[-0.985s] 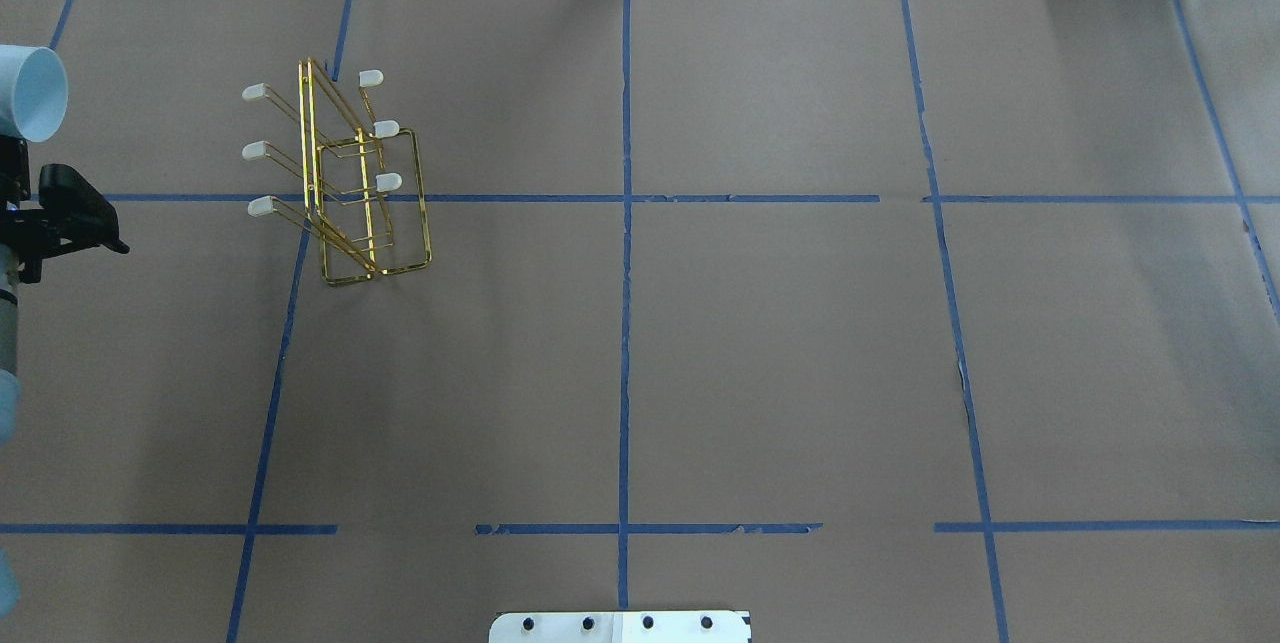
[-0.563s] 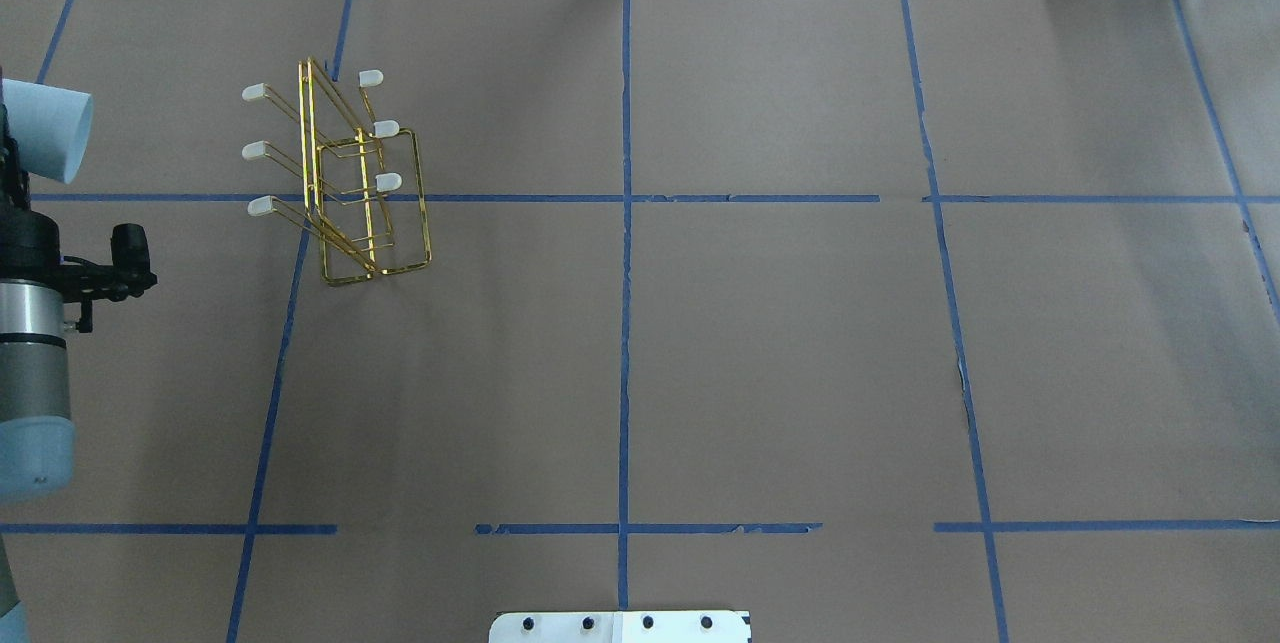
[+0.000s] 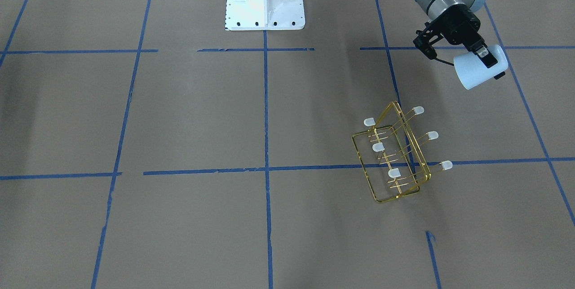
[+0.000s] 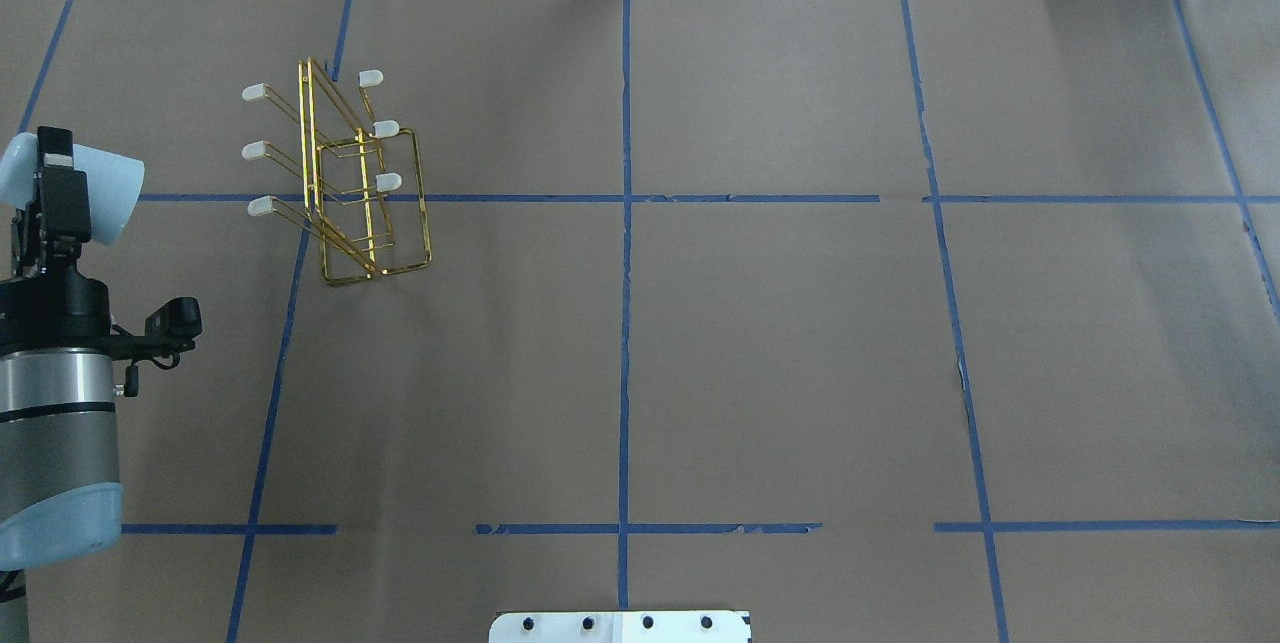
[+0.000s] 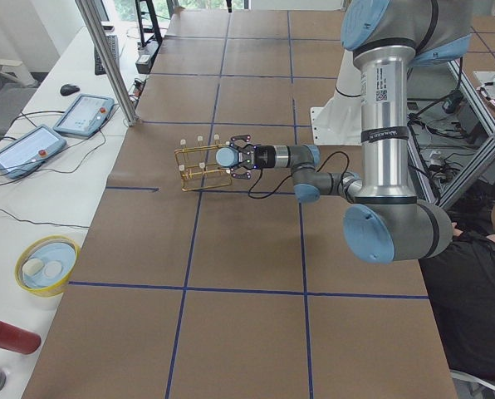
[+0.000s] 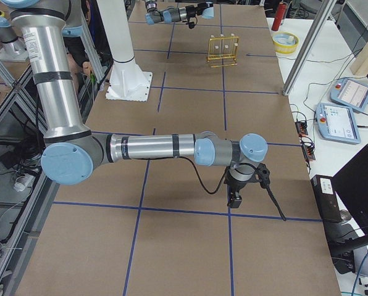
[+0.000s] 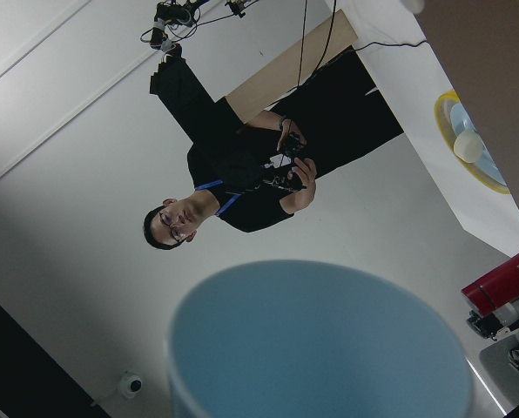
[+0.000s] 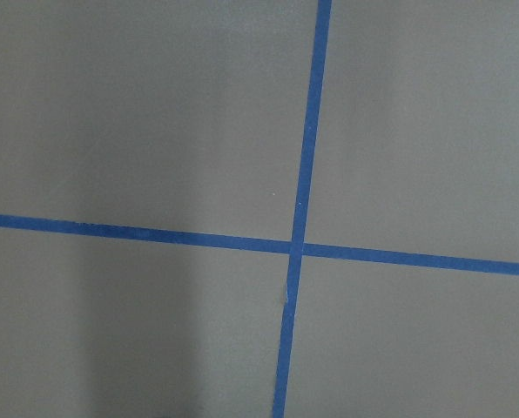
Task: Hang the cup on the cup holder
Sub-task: 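Carry the cup to the gold rack and hook it onto a white peg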
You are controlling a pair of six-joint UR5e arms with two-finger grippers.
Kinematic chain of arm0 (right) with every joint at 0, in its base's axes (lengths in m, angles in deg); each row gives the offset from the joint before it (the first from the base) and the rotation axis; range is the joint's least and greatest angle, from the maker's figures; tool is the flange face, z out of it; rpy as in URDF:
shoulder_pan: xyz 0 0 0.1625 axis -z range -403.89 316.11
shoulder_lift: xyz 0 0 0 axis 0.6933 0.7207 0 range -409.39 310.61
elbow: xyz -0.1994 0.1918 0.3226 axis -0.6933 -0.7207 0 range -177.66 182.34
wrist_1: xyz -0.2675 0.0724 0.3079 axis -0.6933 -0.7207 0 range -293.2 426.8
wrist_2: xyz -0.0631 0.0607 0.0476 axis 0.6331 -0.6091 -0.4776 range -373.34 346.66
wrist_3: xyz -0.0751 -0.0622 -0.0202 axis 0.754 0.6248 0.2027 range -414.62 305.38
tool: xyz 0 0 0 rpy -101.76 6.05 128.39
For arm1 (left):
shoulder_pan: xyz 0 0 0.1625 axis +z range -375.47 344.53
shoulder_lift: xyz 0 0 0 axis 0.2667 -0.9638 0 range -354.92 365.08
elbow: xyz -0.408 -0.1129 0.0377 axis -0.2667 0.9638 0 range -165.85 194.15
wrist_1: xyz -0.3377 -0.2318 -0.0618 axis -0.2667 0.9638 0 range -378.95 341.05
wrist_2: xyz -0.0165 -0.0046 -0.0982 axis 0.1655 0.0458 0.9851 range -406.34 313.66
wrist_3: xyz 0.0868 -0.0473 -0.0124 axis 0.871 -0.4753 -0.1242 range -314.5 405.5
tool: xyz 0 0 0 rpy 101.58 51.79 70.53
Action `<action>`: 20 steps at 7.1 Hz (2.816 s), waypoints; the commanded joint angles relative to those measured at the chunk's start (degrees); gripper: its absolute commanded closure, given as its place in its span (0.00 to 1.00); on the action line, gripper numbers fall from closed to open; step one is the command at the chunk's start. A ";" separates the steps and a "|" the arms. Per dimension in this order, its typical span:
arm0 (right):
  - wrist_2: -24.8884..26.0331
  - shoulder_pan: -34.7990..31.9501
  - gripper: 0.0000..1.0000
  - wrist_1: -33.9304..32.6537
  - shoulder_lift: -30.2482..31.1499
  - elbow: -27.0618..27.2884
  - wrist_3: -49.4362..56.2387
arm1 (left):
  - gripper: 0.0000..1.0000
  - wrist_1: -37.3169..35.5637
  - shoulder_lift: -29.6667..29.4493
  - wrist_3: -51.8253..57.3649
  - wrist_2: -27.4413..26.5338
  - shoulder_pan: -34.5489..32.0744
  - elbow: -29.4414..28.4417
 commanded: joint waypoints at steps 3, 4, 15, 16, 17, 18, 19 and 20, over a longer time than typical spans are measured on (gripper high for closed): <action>0.00 0.00 0.00 0.00 0.00 0.00 0.00 | 1.00 -0.85 -5.75 4.41 -1.20 1.60 -5.20; 0.00 0.00 0.00 0.00 0.00 0.00 0.00 | 1.00 -1.20 -7.68 4.33 -1.19 1.60 -7.22; 0.00 0.00 0.00 0.00 0.00 0.00 -0.09 | 1.00 -1.29 -15.59 3.62 -1.28 -0.07 -16.10; 0.00 0.00 0.00 0.00 0.00 0.00 0.00 | 1.00 -1.29 -15.69 3.53 -1.37 -0.16 -16.29; 0.00 0.00 0.00 0.00 0.00 0.00 -0.09 | 1.00 -1.29 -15.87 3.53 -1.37 -0.16 -17.07; 0.00 0.00 0.00 0.00 0.00 0.00 0.00 | 1.00 -1.38 -16.39 3.62 -1.37 -0.16 -18.04; 0.00 0.00 0.00 0.00 0.00 0.00 0.00 | 1.00 -1.30 -17.44 3.53 -1.28 -0.16 -19.35; 0.00 0.00 0.00 0.00 0.00 0.00 -0.09 | 1.00 -1.29 -17.80 3.53 -1.28 -0.16 -19.71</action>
